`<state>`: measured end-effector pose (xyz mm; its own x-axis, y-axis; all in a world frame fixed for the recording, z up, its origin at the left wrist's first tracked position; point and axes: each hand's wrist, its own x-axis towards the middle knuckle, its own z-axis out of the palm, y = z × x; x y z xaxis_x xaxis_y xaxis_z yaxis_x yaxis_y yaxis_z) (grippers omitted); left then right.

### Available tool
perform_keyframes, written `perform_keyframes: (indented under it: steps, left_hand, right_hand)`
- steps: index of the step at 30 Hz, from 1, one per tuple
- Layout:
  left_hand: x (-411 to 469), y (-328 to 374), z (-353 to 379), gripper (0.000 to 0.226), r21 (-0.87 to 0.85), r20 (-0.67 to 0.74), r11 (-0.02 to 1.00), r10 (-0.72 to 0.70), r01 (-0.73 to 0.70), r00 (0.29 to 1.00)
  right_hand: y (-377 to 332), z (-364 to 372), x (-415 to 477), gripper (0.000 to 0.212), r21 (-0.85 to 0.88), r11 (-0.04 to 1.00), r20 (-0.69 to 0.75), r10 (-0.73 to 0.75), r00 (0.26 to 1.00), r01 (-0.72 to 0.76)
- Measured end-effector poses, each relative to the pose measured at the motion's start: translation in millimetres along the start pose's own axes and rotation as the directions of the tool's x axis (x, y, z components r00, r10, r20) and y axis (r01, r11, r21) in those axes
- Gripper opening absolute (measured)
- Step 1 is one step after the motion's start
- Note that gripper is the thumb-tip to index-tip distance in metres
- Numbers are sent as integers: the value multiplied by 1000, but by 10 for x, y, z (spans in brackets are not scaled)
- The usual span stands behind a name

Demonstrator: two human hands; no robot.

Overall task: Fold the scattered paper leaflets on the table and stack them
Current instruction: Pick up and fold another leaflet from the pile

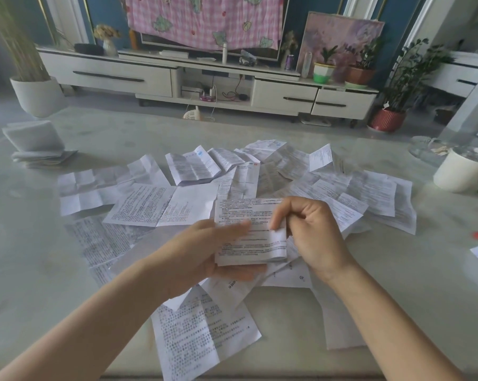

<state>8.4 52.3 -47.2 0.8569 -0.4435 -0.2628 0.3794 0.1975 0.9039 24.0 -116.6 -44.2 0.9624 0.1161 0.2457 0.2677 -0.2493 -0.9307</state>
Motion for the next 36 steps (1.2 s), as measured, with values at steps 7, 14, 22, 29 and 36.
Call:
perform_keyframes:
  steps: [7, 14, 22, 29, 36]
  left_hand:
    - [33, -65, -20, 21, 70, -154, 963, 269, -261, 951]
    - [56, -38, -64, 28, 177, -168, 938, 329, -300, 929]
    - [187, -91, -97, 44, 333, -532, 875, 483, -353, 696]
    - [149, -236, 186, 31, 819, -277, 405, 899, -407, 338]
    - [298, -146, 443, 23, 842, -196, 320, 932, -434, 306]
  right_hand:
    - [-69, -63, -55, 37, 56, 968, 241, 225, 944, -245]
    - [-63, -44, -35, 15, 96, 968, 222, 208, 953, -234]
    - [-57, 62, -81, 30, -42, 992, 259, 127, 957, -120]
    - [-123, 282, -100, 49, 8, 999, -168, -31, 985, 33]
    - [-36, 195, -20, 48, -144, 963, -530, -271, 803, 229]
